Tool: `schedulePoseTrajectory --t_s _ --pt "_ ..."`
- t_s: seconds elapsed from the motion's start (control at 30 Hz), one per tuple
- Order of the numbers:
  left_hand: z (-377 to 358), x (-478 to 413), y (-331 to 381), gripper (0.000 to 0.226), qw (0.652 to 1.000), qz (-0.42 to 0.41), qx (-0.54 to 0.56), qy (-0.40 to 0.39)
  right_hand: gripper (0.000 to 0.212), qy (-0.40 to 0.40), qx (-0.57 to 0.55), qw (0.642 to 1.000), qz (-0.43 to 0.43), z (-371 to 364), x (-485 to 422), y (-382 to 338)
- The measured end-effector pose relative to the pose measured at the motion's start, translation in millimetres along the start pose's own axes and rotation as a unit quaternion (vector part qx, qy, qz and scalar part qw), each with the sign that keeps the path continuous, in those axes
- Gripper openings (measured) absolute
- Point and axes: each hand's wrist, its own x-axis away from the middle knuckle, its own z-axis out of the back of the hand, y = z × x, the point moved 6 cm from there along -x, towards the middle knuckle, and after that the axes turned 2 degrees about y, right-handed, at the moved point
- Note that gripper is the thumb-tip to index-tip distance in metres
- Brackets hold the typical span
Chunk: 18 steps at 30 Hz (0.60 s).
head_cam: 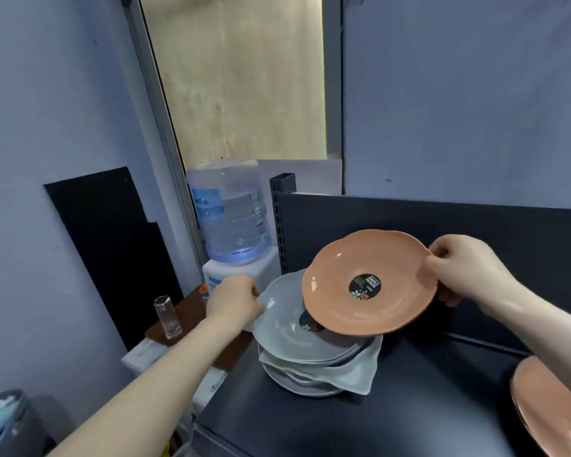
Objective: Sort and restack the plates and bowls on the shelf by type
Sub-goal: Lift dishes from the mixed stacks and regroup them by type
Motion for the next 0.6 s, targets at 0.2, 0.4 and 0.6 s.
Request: schedulePoseTrajectory --t_s 0.2,0.4,0.6 --pt "-6.1 -6.5 1.4 0.012 0.998 0.01 0.038 -0.041 0.017 0.031 -0.089 0.988 -0.12 15.4 37.7 37.8" --pt "-11.5 -10.5 -5.6 0.029 0.993 0.019 0.098 -0.068 0.018 0.08 -0.131 0.973 -0.173 25.5 74.7 58.9" --pt "6.7 -9.7 -10.3 0.018 0.995 -0.018 0.101 0.002 0.02 0.122 -0.15 0.96 -0.201 31.5 103.3 68.5"
